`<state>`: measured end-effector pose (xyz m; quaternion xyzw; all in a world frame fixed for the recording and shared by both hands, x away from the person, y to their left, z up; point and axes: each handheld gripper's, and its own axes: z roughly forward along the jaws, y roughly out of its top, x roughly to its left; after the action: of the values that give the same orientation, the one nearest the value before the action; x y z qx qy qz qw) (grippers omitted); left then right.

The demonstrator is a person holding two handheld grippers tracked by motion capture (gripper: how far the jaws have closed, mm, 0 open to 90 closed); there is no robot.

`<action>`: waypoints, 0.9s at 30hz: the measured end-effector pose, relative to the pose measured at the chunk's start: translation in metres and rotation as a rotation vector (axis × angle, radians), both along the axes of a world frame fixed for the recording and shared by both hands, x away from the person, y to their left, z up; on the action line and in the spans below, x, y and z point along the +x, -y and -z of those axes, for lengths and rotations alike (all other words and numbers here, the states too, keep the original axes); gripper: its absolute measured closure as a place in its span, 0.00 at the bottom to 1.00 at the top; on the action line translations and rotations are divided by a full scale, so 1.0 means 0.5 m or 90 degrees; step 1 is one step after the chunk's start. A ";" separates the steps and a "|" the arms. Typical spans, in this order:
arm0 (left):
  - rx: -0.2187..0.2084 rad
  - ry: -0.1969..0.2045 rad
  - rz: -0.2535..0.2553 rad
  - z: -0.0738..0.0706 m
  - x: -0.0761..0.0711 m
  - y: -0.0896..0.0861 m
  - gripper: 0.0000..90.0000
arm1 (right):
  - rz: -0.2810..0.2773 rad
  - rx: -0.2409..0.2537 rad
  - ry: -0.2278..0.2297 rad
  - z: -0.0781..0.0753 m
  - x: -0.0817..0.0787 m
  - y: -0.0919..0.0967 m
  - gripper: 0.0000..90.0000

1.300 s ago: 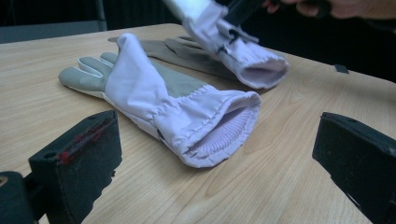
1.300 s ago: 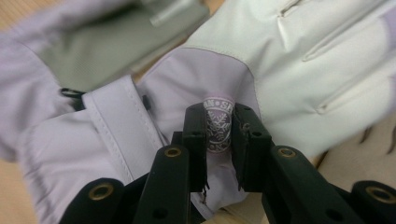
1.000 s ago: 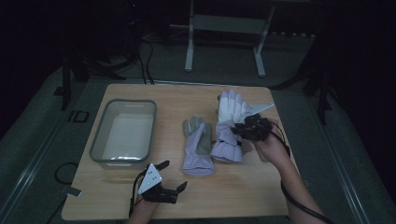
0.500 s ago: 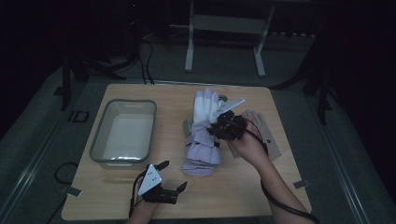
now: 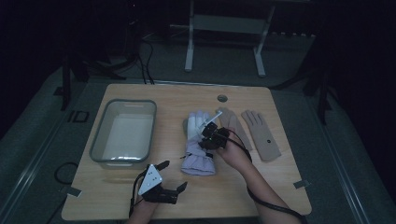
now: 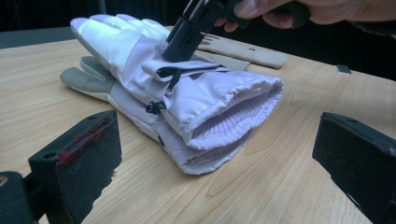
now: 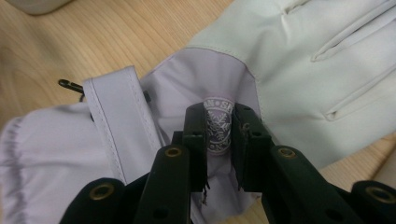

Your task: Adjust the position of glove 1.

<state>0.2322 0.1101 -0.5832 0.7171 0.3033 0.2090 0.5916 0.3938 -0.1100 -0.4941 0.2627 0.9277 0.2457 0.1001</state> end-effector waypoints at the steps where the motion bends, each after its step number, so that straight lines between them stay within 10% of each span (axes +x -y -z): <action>1: 0.001 0.000 0.000 0.000 0.000 0.000 0.01 | -0.008 0.007 0.003 0.001 0.000 -0.001 0.85; 13: 0.005 -0.004 -0.024 0.000 0.000 0.000 0.01 | -0.022 0.061 -0.010 -0.006 -0.005 0.008 0.63; 22: 0.026 0.025 -0.106 -0.056 -0.007 0.010 0.02 | 0.061 0.127 0.013 -0.040 -0.019 0.082 0.35; 27: 0.009 -0.072 -0.090 -0.115 0.031 0.027 0.02 | 0.119 0.177 0.006 -0.048 -0.009 0.110 0.28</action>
<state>0.2478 0.0968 -0.5258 0.7089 0.3848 0.2114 0.5521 0.3893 -0.1652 -0.4700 0.3580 0.8559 0.3622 0.0898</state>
